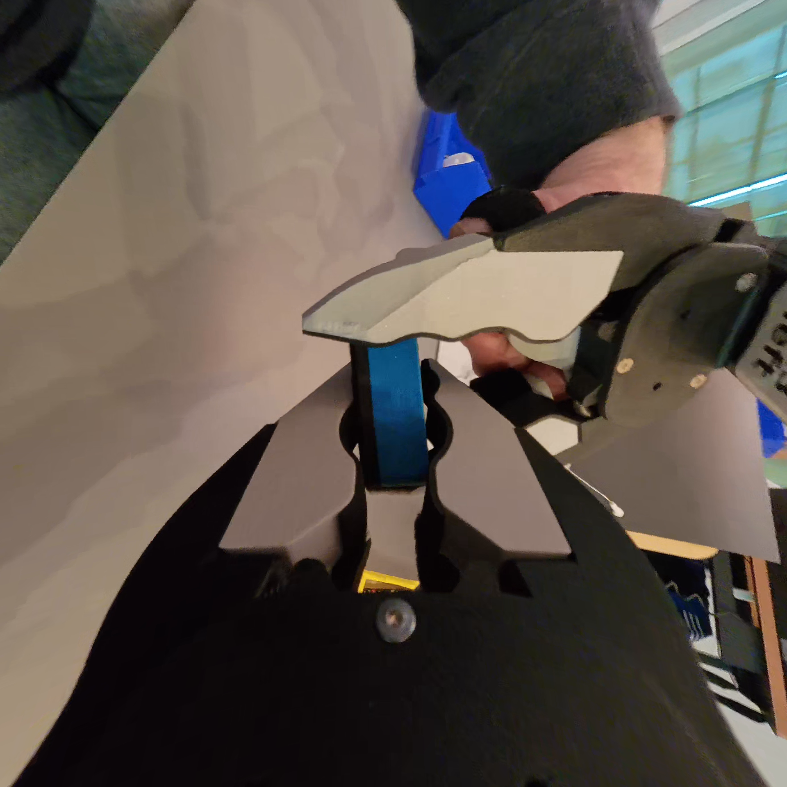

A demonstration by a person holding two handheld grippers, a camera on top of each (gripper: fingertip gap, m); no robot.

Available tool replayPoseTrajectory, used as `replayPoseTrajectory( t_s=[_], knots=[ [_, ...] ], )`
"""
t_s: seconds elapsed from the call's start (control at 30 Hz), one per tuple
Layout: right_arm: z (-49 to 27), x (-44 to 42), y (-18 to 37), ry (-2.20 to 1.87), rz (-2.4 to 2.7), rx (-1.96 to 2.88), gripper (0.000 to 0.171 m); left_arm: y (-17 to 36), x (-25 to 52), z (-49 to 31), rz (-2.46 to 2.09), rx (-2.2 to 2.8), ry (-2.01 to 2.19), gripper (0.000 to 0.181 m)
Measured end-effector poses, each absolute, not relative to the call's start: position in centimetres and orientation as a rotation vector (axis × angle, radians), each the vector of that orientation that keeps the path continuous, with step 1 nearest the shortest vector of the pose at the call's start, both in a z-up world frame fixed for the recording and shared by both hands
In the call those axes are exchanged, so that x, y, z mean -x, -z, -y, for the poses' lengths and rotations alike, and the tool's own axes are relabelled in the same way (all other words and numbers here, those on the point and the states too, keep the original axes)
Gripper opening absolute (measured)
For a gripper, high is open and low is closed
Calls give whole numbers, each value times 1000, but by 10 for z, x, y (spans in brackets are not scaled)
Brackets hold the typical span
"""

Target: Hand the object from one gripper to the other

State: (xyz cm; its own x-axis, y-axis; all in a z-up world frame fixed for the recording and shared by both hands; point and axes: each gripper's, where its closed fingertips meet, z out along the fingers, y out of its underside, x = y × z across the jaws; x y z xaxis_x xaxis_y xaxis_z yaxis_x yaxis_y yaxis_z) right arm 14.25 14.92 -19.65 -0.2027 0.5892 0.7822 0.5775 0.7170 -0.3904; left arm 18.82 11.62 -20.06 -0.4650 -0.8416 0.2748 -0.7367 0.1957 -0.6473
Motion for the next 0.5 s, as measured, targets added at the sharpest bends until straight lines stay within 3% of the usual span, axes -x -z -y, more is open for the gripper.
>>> replayPoseTrajectory(
  t_s=[0.27,0.4,0.5],
  knots=[
    [-174,-173,183,26,1594,1050,19,173,-185,-144,-1983,1553,1168,75],
    [-197,-207,191,111,1485,1165,19,179,-165,-170,-1748,1610,1055,53],
    [-221,-236,199,165,1391,1279,19,198,-144,-188,-1601,1659,930,17]
  ],
)
